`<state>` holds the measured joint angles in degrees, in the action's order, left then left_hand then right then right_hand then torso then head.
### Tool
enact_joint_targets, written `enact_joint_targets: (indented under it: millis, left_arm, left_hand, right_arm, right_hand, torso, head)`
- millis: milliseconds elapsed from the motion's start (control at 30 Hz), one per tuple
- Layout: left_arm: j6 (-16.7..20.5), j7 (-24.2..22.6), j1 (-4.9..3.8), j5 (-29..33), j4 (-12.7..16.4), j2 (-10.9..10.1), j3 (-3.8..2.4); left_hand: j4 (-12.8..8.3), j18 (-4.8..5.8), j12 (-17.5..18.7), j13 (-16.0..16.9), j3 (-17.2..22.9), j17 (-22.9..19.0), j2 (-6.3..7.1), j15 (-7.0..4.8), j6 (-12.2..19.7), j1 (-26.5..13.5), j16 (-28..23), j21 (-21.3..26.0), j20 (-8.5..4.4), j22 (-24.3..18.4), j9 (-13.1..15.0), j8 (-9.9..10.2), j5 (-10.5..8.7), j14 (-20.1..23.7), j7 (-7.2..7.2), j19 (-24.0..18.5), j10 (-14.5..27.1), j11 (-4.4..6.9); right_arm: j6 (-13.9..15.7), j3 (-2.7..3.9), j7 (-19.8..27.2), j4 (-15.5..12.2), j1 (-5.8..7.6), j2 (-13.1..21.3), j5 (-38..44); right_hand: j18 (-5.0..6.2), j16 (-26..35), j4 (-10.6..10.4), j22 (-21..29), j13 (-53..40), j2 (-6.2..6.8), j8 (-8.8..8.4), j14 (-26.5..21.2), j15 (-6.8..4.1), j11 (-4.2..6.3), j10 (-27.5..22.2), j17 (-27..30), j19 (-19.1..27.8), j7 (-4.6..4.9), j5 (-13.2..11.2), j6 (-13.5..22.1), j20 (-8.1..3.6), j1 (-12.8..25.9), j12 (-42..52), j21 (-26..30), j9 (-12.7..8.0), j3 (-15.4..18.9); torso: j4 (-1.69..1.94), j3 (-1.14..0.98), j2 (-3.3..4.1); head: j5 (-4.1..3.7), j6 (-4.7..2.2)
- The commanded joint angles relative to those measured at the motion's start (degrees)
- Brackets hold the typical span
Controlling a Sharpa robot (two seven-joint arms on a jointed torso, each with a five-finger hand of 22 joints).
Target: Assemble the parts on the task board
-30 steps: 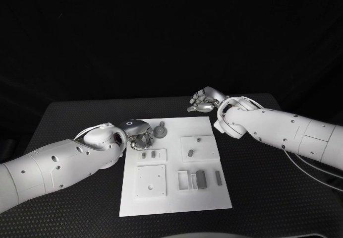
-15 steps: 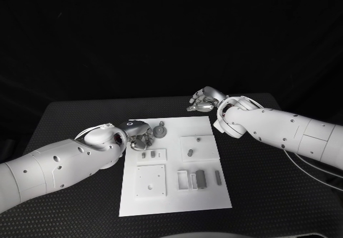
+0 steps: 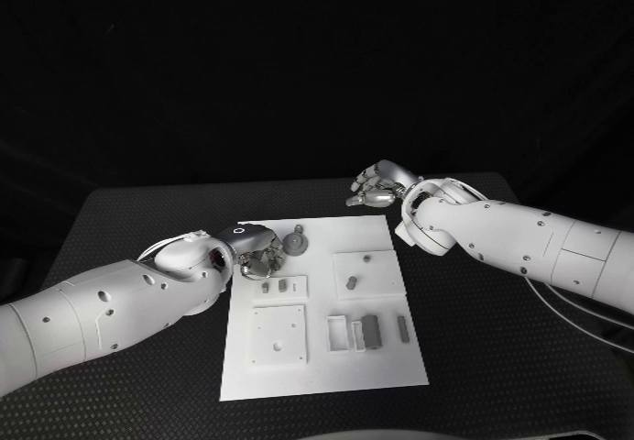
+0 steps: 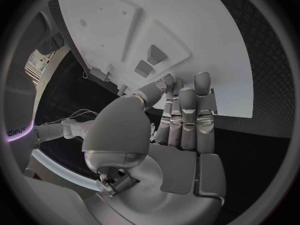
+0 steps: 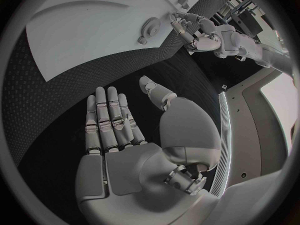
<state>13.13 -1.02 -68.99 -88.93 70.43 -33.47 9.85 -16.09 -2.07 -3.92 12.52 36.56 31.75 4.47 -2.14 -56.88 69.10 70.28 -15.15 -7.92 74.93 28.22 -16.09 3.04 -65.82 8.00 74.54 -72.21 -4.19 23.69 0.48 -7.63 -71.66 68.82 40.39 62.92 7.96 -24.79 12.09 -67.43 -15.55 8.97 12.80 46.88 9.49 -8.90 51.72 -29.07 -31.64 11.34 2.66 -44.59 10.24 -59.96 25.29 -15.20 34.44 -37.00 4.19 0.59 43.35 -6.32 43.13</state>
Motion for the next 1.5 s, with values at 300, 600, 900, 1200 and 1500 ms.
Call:
enact_joint_targets:
  millis: [300,600,900,1200,1500]
  left_arm:
    - [-1.55,0.37,0.37,1.95,-0.21,-0.09,0.26]
    - [-2.16,0.96,0.37,1.95,-0.28,-0.14,0.26]
    - [-1.37,0.94,0.37,1.95,-0.23,-0.47,0.26]
    - [0.77,0.66,0.37,2.41,0.01,-2.52,0.06]
    - [1.36,0.57,0.38,9.91,-0.47,-6.28,-1.72]
  left_hand:
    - [0.37,-2.52,0.28,-0.63,-1.14,-0.29,2.54,0.92,7.28,-1.16,-0.69,1.36,0.87,1.13,-1.82,3.64,0.13,2.35,0.81,-2.18,3.42,-1.07]
    - [0.47,-2.83,0.2,-0.79,-2.27,-0.28,2.91,1.24,8.94,-1.73,-0.58,1.6,1.2,1.2,-1.96,4.09,0.15,2.8,0.56,-2.46,4.57,-1.4]
    - [0.48,-2.93,0.14,-0.79,-2.37,-0.27,2.89,1.28,9.21,-1.64,-0.49,1.6,1.24,1.21,-1.96,4.12,0.16,2.79,0.51,-2.39,4.73,-1.43]
    - [0.49,-3.04,0.23,-0.87,-2.54,-0.34,3.4,1.52,8.94,-1.47,-0.54,1.77,1.49,1.19,-1.75,3.69,0.16,3.07,0.42,-2.6,5.58,-1.69]
    - [0.65,-3.25,0.24,-1.03,-2.45,-0.5,3.67,1.85,8.85,-1.19,-0.68,2.03,1.79,1.15,-1.59,3.33,0.16,3.3,0.87,-2.77,6.82,-2.04]
  right_arm:
    - [-0.6,0.02,0.34,-0.09,-0.02,0.06,0.16]
    - [-0.6,0.01,0.29,-0.06,-0.02,0.15,0.16]
    - [-1.03,0.01,0.29,-0.02,-0.02,0.18,0.16]
    - [-4.02,0.0,1.47,-0.23,-0.09,0.73,3.08]
    - [-10.64,-0.18,6.48,-0.11,-0.26,2.1,11.14]
  right_hand:
    - [-0.59,0.37,-0.2,-0.13,0.25,0.17,-0.22,0.23,0.11,-0.13,0.12,0.07,0.33,0.89,0.11,0.44,0.16,0.38,-0.39,0.31,-0.1,0.29]
    - [-0.6,0.44,-0.2,-0.17,0.37,0.21,-0.24,0.2,0.13,-0.16,0.08,0.07,0.37,0.9,0.11,0.49,0.17,0.35,-0.42,0.38,-0.14,0.3]
    - [-0.61,0.47,-0.22,-0.2,0.44,0.2,-0.24,0.19,0.14,-0.17,0.08,0.07,0.38,0.9,0.11,0.5,0.17,0.33,-0.43,0.42,-0.15,0.29]
    - [-0.5,0.43,0.4,-0.42,0.85,-0.05,-0.16,0.51,0.05,-0.15,0.17,-0.06,0.17,0.83,0.11,0.42,0.11,-0.58,-0.38,0.54,-0.2,0.08]
    - [0.4,-0.83,1.89,-0.9,1.6,-0.62,0.47,3.35,-1.3,0.17,1.16,-0.92,-2.61,0.4,0.12,-0.55,-0.15,-1.95,0.23,0.01,-0.16,0.03]
  torso:
    - [-0.04,-0.03,0.01]
    - [-0.04,0.0,0.01]
    - [0.01,0.04,0.01]
    - [-0.03,0.05,0.01]
    - [0.0,0.06,-0.03]
  head:
    - [0.03,-0.05]
    - [-0.01,-0.01]
    - [-0.02,-0.05]
    - [-0.21,-0.55]
    - [-0.96,-1.02]
